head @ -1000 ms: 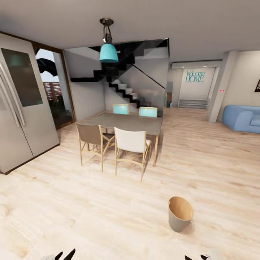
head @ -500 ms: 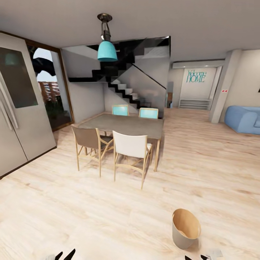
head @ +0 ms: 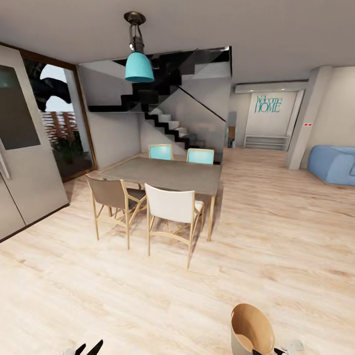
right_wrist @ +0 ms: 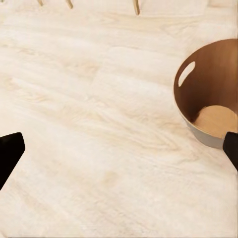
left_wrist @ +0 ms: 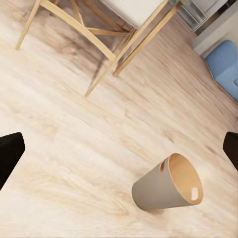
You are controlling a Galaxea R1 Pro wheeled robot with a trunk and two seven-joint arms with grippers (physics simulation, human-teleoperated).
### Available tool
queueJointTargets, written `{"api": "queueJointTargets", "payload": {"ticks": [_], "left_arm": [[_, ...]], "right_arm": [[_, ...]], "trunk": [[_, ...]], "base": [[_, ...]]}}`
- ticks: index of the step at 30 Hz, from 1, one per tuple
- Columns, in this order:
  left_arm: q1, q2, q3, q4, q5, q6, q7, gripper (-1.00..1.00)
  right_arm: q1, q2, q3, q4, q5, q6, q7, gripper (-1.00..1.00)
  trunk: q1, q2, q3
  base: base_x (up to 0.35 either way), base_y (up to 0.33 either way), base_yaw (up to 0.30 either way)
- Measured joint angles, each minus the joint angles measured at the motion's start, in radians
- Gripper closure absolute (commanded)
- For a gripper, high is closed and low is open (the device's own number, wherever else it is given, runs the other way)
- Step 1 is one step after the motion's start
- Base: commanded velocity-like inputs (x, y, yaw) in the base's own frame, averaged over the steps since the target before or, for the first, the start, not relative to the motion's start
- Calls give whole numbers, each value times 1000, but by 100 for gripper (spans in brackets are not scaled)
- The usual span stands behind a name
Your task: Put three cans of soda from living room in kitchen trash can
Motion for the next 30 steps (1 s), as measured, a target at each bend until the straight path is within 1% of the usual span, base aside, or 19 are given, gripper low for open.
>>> {"api": "queueJointTargets", "payload": {"ticks": [11, 14, 26, 28, 30], "left_arm": [[0, 0, 0, 0, 0, 0, 0, -100], [0, 0, 0, 0, 0, 0, 0, -100], [0, 0, 0, 0, 0, 0, -1, -100], [0, 0, -2, -1, -1, -1, -3, -100], [0, 1, -3, -1, -2, -1, -5, -100]], "right_arm": [[0, 0, 0, 0, 0, 1, 0, -100], [0, 0, 0, 0, 0, 0, 0, -100], [0, 0, -1, 0, 0, -2, -6, -100], [-1, 0, -4, -1, -1, -4, -44, -100], [-7, 1, -5, -2, -1, -4, -144, -100]], "trunk": [[0, 0, 0], [0, 0, 0], [0, 0, 0], [0, 0, 0], [0, 0, 0]], "base": [[288, -201, 0], [205, -71, 0], [29, -15, 0], [1, -1, 0], [0, 0, 0]]}}
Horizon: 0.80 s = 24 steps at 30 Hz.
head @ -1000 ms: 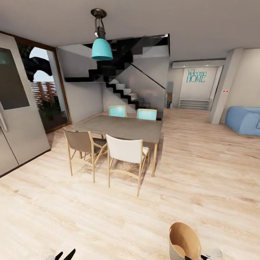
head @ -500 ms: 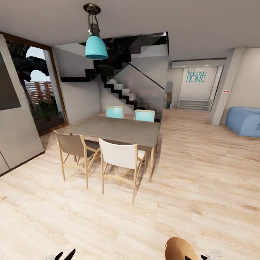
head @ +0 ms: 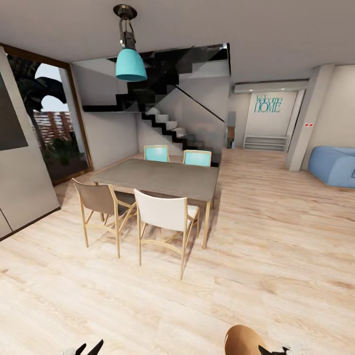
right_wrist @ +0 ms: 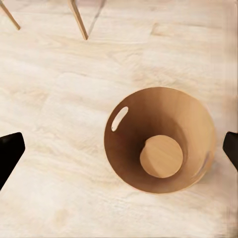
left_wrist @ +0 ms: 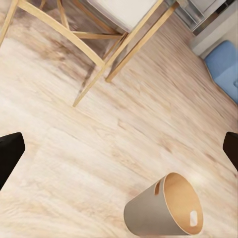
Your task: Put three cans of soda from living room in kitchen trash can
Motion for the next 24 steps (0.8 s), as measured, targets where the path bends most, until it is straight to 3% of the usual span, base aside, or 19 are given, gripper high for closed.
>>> {"api": "queueJointTargets", "payload": {"ticks": [4, 7, 9, 12, 24], "left_arm": [[0, 0, -1, -1, -13, 0, -23, -100], [0, 1, -1, -2, -47, 1, -86, -100], [0, 6, 3, -2, -119, 1, -233, -100], [0, 11, 7, -2, -155, 1, -315, -100], [0, 13, 9, 0, -167, 1, -341, -100]], "right_arm": [[-22, 4, 3, 3, 0, 3, -214, -100], [-48, 6, 6, 24, 0, 5, -344, -100], [-127, 7, 8, 131, 0, 3, -439, -100], [-189, 8, 9, 245, 9, -4, -473, -100], [-211, 9, 9, 286, 27, -8, -481, -100]], "trunk": [[0, 0, 0], [0, 0, 0], [0, 0, 0], [0, 0, 0], [0, 0, 0]], "base": [[0, 0, 0], [0, 0, 0], [0, 0, 0], [0, 0, 0], [149, 0, 0]]}}
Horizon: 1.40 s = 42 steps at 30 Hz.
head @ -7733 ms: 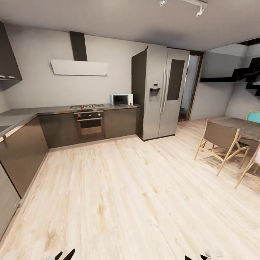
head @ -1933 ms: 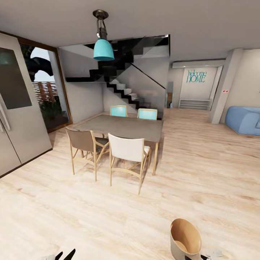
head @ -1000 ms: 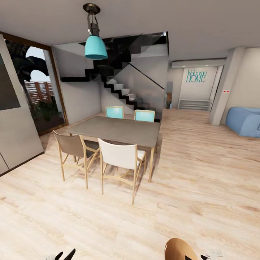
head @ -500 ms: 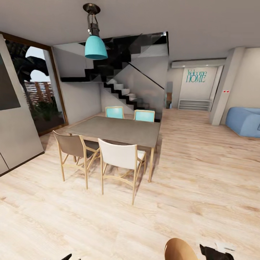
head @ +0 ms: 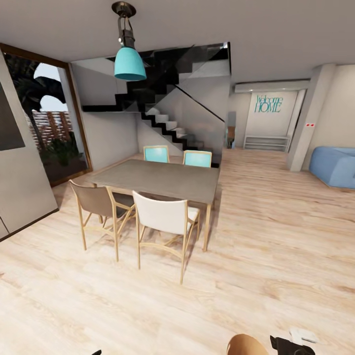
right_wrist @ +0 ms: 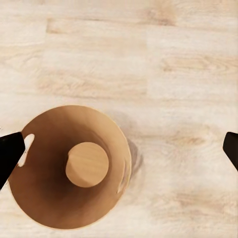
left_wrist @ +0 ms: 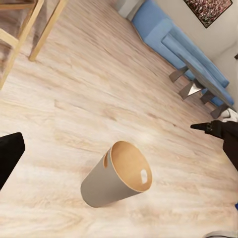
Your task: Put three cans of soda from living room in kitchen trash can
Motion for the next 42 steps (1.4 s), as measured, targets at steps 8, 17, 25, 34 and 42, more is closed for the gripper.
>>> {"api": "queueJointTargets", "payload": {"ticks": [8, 17, 25, 34, 42], "left_arm": [[0, 0, 1, 1, 0, 0, 0, -100], [0, 0, 1, 1, 0, 0, 0, -100], [0, 0, 1, 1, 0, 0, 1, -100], [0, 0, 1, 1, 0, 0, 1, -100], [0, 0, 0, 1, 0, 0, 1, -100]], "right_arm": [[0, 0, 0, 1, 0, 0, 0, -100], [0, 0, 0, 1, 0, 0, 0, -100], [0, 0, 0, 1, 0, 0, 0, -100], [0, 0, 0, 1, 0, 0, 0, -100], [0, 0, 0, 1, 0, 0, 0, -100]], "trunk": [[0, 0, 0], [0, 0, 0], [0, 0, 0], [0, 0, 0], [0, 0, 0]], "base": [[104, 0, 0], [27, 0, 0], [4, -13, 0], [0, -106, 0], [-23, -82, 0]]}}
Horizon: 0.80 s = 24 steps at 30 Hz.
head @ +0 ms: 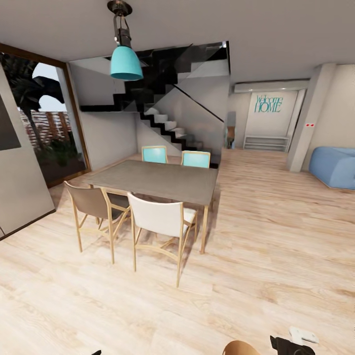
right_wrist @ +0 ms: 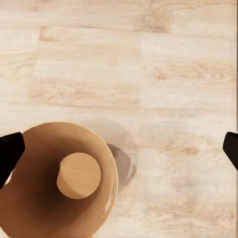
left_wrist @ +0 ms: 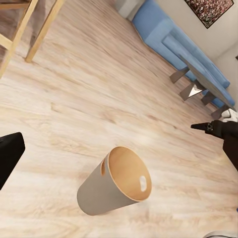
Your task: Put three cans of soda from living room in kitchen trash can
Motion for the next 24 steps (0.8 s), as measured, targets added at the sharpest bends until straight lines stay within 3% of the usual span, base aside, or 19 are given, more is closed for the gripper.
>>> {"api": "queueJointTargets", "payload": {"ticks": [7, 24], "left_arm": [[0, 0, 1, 0, 0, -1, 0, -100], [0, 0, 0, 0, 0, 0, 0, -100]], "right_arm": [[0, 0, 0, 0, 0, 0, 0, -100], [0, 0, 0, 1, 0, 0, 0, -100]], "trunk": [[0, 0, 0], [0, 0, -1]], "base": [[-91, -149, 0], [-6, -10, 0]]}}
